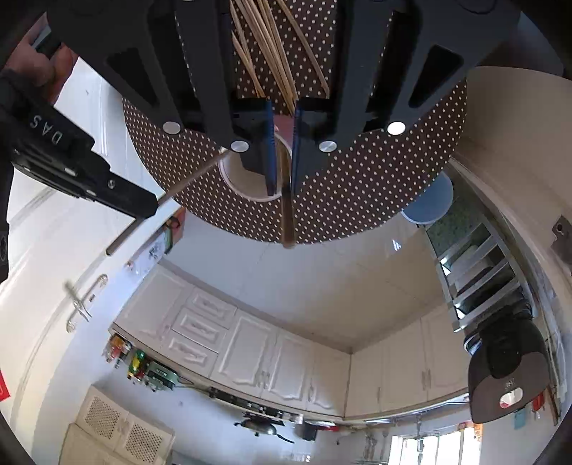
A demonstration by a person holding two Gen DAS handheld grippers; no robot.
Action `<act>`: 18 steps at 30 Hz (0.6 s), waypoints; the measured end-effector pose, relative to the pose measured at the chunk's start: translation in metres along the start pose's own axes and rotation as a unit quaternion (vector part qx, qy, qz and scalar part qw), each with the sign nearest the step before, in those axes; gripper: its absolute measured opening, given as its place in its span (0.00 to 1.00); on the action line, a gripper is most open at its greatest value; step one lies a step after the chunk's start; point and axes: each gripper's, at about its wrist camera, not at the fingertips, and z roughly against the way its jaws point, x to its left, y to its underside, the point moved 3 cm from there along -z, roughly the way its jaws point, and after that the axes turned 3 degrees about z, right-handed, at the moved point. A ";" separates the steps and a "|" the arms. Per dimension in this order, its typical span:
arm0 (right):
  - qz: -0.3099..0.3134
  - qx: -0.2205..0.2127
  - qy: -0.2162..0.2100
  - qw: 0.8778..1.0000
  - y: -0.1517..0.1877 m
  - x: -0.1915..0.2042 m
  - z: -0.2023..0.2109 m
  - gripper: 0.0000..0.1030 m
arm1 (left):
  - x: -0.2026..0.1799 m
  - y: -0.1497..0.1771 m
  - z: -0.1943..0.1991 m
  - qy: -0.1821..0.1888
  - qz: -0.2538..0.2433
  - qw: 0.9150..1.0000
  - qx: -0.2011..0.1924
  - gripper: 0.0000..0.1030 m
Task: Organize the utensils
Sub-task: 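Lower the left gripper to the chopstick pile and grasp another chopstick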
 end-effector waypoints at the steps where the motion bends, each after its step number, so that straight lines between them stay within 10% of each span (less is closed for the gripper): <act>1: -0.002 0.001 0.000 1.000 0.002 -0.001 0.002 0.09 | 0.000 0.002 0.002 -0.004 -0.003 1.000 0.002 0.11; 3: -0.006 -0.002 0.002 1.000 0.005 0.002 0.007 0.10 | 0.000 0.004 0.007 -0.005 -0.003 1.000 0.003 0.27; 5: -0.011 -0.004 0.005 1.000 0.009 0.004 0.012 0.10 | 0.002 0.007 0.017 -0.007 0.002 1.000 -0.009 0.62; 18: -0.027 -0.001 0.017 0.999 0.042 0.006 0.035 0.20 | 0.024 0.035 0.039 -0.002 0.015 1.000 0.011 0.62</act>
